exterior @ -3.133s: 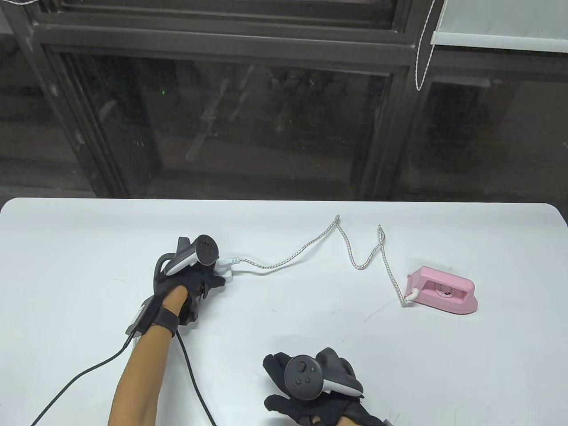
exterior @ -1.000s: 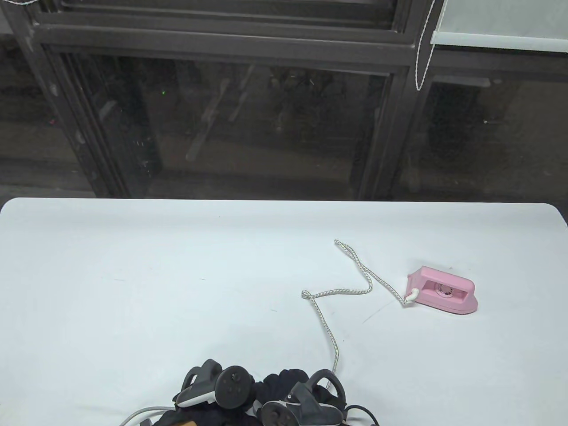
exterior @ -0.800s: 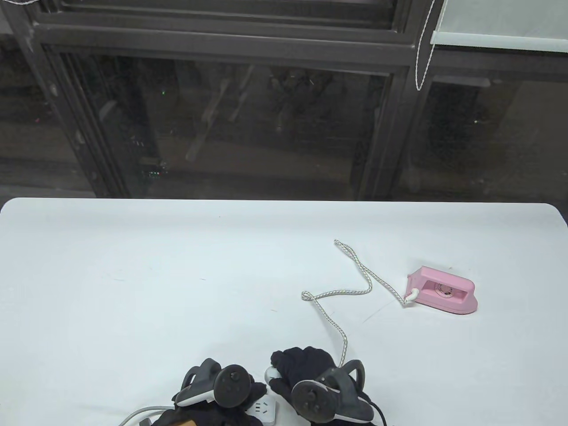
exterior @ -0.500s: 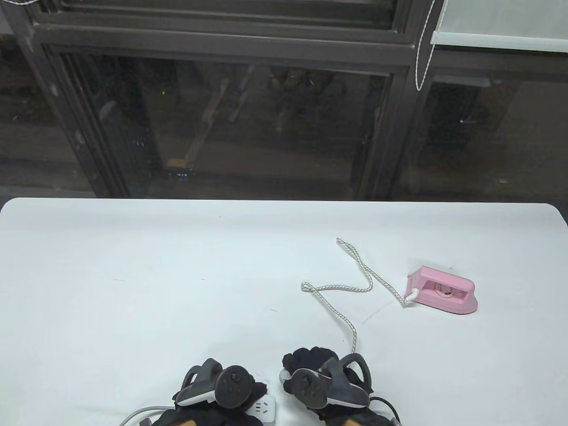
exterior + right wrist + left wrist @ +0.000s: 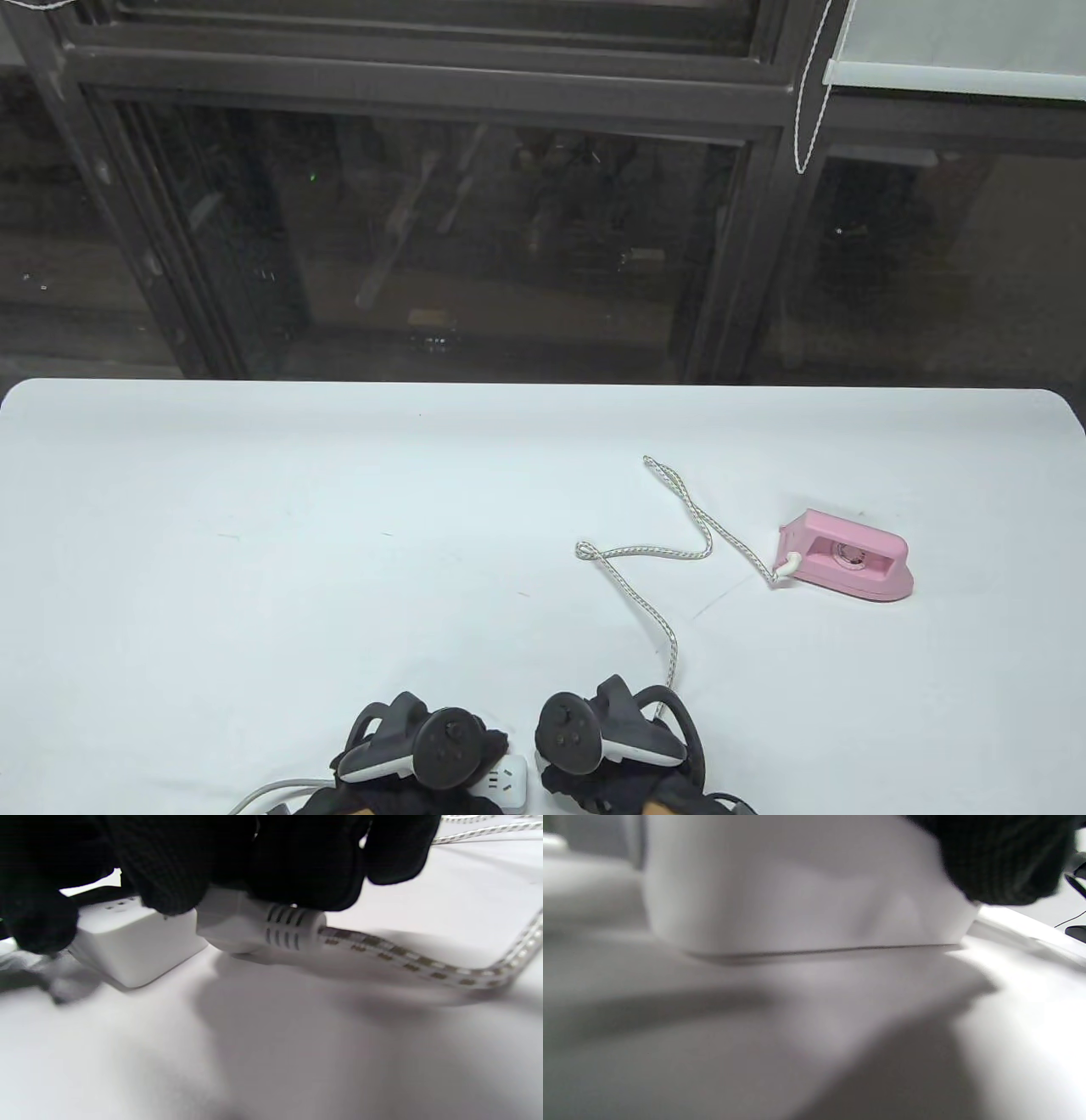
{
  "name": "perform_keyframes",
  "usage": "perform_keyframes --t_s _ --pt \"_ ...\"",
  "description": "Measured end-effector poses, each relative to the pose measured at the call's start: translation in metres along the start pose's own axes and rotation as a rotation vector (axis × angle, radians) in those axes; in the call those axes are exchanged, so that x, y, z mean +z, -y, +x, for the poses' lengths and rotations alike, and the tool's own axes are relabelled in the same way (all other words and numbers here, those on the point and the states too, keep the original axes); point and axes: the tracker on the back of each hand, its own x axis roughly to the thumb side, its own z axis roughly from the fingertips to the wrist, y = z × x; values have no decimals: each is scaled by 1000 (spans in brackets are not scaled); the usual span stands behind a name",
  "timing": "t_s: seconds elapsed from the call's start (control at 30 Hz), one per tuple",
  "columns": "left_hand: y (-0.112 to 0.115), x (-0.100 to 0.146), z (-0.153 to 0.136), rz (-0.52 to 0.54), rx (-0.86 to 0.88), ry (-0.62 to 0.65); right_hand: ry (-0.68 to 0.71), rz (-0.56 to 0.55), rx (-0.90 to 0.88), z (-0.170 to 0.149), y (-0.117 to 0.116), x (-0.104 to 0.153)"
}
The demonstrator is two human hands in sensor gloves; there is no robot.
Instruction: Unplug the electric iron
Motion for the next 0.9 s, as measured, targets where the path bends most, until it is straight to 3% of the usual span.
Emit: perform_keyframes --t_s 0.17,0.23,0.47,0.6,0.77,0.9 --pt "-1 2 0 6 -30 3 18 -30 -68 -6 5 2" --pt "-8 7 1 -4 -51 18 20 -104 -105 -8 11 6" --pt "-64 41 -6 340 -9 85 9 -324 -156 -7 29 19" --pt "-70 41 -13 354 23 47 17 -386 -173 -8 31 24" --pt "-65 43 -24 326 -50 -4 27 -329 -164 -7 24 17" --pt "-74 48 -36 403 2 -37 11 -292 -152 -10 19 14"
